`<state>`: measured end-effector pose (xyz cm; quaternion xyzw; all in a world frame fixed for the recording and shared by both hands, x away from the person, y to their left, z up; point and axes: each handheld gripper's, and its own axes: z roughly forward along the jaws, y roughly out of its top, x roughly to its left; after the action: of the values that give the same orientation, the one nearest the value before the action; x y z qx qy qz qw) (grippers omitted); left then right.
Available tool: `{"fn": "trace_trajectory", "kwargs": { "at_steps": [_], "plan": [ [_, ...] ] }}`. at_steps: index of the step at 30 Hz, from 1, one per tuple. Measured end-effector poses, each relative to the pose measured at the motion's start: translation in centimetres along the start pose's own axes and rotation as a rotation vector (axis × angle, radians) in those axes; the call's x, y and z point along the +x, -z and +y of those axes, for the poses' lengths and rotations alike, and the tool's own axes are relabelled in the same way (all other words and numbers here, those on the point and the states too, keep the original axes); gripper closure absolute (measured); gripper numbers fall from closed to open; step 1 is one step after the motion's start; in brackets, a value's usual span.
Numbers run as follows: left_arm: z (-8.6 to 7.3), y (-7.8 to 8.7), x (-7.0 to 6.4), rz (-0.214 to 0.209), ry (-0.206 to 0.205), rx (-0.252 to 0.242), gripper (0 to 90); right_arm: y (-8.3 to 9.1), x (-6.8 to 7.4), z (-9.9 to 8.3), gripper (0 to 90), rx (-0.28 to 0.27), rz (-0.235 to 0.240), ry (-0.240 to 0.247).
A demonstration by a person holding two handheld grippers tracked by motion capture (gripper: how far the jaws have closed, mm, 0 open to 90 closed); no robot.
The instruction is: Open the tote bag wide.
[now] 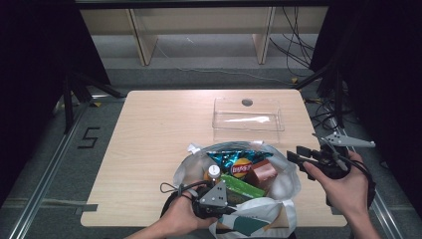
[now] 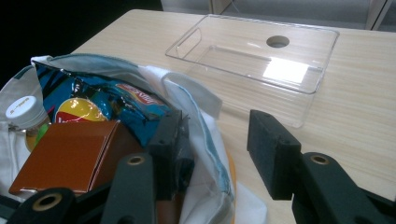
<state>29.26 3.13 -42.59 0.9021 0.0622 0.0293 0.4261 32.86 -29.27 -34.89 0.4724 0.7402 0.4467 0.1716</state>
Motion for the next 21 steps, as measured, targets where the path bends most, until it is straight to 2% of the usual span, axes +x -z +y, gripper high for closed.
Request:
{"fn": "trace_trajectory", "kwargs": {
  "at_steps": [1,2,3,4,5,6,7,8,9,10,11,12,13,14,15,16,17,18,19,20,21],
  "plan": [
    [0.1,0.2,0.0,-0.004,0.0,-0.006,86.1,0.1,-0.1,0.0,56.4,0.002,-0.023,0.022],
    [0.1,0.4,0.1,0.0,0.007,-0.024,83.7,0.1,0.0,0.0,56.4,0.012,-0.019,0.011],
    [0.2,0.7,0.1,0.0,0.021,-0.042,78.7,0.0,0.3,-0.1,56.3,0.014,-0.003,-0.033],
    [0.5,1.4,0.1,0.008,0.028,-0.079,71.0,0.0,0.2,-0.1,56.0,0.016,-0.005,-0.03],
    [0.5,1.4,0.1,0.008,0.028,-0.079,65.9,0.0,0.2,-0.1,56.0,0.016,-0.005,-0.03],
    [0.6,1.8,0.2,0.014,0.017,-0.089,65.9,0.1,0.3,-0.1,55.9,0.017,-0.004,-0.041],
    [0.9,2.8,0.2,0.025,0.032,-0.122,57.7,0.0,-0.1,-0.1,55.6,0.005,-0.008,0.007],
    [0.9,2.8,0.2,0.025,0.032,-0.122,54.8,0.1,0.0,0.0,55.6,0.013,0.003,-0.011],
    [0.9,3.4,0.2,0.033,0.039,-0.144,54.8,0.1,0.0,0.0,55.6,0.013,0.003,-0.011],
    [1.0,4.1,0.3,0.047,0.054,-0.165,49.0,0.3,0.1,-0.1,55.6,0.011,-0.011,-0.004],
    [1.0,5.5,0.5,0.074,0.081,-0.205,47.9,0.3,-0.1,-0.1,55.6,0.011,-0.008,0.007],
    [1.0,6.2,0.8,0.09,0.081,-0.232,47.2,0.3,0.2,-0.2,55.7,0.018,0.005,-0.038],
    [0.9,7.1,1.1,0.116,0.099,-0.25,46.2,0.3,0.2,-0.2,56.1,0.012,0.009,-0.044],
    [0.9,7.1,1.1,0.116,0.099,-0.25,45.3,0.4,0.0,-0.3,56.4,0.021,0.007,-0.021],
    [0.8,7.9,1.5,0.149,0.106,-0.274,45.3,0.4,0.0,-0.3,56.4,0.021,0.007,-0.021],
    [0.7,8.7,2.0,0.187,0.113,-0.297,44.8,0.4,-0.1,-0.4,57.0,0.022,0.008,0.001],
    [0.5,9.5,2.5,0.23,0.115,-0.312,45.0,0.3,0.4,-0.4,57.9,0.03,0.015,-0.066],
    [-0.1,10.8,3.5,0.315,0.128,-0.327,45.9,0.3,-0.2,-0.6,59.9,0.034,0.006,0.015],
    [-0.1,10.8,3.5,0.315,0.128,-0.327,46.5,0.3,-0.2,-0.6,59.9,0.034,0.006,0.015],
    [-0.9,11.8,4.7,0.382,0.159,-0.34,47.4,0.1,0.2,-0.6,61.5,0.04,0.025,-0.034],
    [-0.9,11.8,4.7,0.382,0.159,-0.34,47.9,0.1,0.1,-0.6,62.1,0.037,0.025,-0.017]
  ]
}}
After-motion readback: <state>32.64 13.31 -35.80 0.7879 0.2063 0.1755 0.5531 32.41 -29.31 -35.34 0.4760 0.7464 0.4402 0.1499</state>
